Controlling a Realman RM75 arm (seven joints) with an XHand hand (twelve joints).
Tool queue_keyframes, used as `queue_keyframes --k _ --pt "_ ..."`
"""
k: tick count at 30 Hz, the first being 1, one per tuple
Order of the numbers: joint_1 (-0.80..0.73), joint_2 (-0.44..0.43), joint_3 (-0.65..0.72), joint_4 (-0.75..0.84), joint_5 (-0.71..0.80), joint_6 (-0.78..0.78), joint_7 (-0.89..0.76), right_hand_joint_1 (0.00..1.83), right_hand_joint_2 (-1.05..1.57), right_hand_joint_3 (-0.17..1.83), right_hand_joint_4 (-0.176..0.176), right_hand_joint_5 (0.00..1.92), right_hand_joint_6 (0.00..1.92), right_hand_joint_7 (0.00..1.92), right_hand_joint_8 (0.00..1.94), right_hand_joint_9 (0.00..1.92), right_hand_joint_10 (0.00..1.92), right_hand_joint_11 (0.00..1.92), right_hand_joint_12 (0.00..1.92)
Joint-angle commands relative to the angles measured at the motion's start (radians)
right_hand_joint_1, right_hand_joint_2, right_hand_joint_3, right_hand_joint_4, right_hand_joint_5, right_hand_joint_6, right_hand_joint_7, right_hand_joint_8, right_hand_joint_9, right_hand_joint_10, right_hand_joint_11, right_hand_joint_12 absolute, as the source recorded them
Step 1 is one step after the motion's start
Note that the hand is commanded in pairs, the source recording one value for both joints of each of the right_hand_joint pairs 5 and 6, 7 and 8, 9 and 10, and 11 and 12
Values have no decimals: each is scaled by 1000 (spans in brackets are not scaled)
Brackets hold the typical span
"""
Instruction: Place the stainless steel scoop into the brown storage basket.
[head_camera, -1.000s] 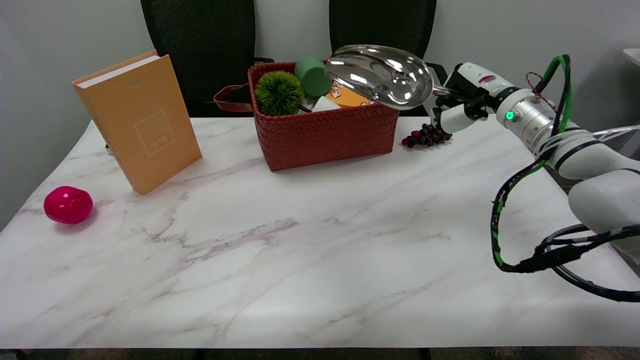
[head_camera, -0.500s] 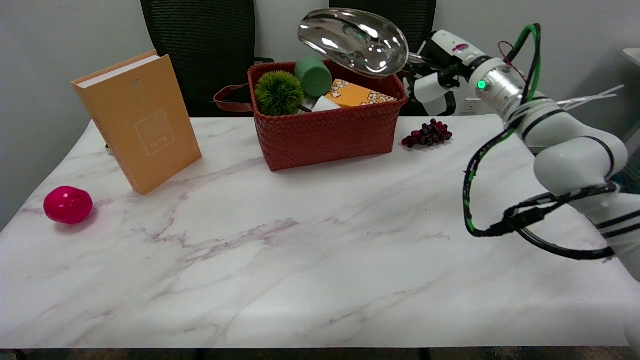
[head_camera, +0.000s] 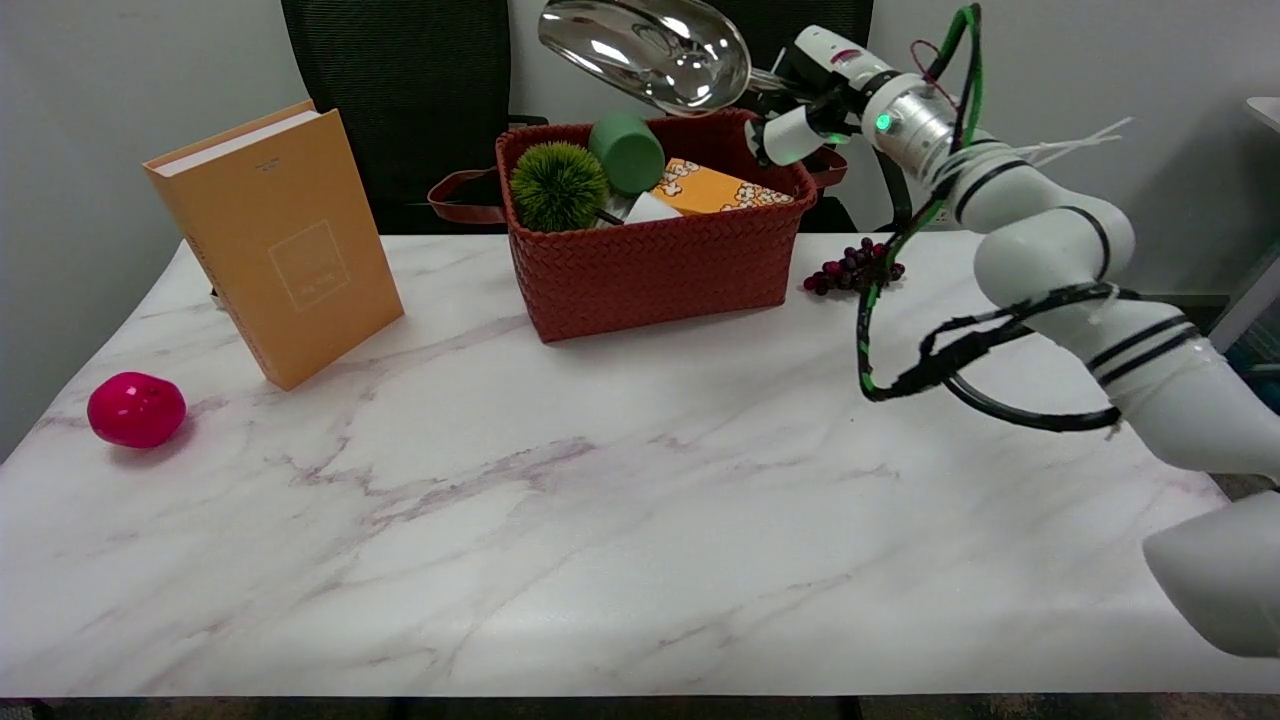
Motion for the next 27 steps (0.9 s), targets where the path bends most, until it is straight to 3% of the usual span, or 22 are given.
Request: queue_keyframes --k 1,15,27 --pt "324 -235 -176 -460 -407 97 -8 1112 613 1196 0 1799 1799 1920 1920 1714 1714 1845 1845" --pt "483 -386 -251 -791 -465 255 -7 1100 619 1211 0 1803 1803 1920 1920 1721 1721 1869 1869" --pt "520 -444 -246 -892 -548 296 -7 1088 643 1195 0 1819 1819 1920 1920 1733 1733 1881 1881"
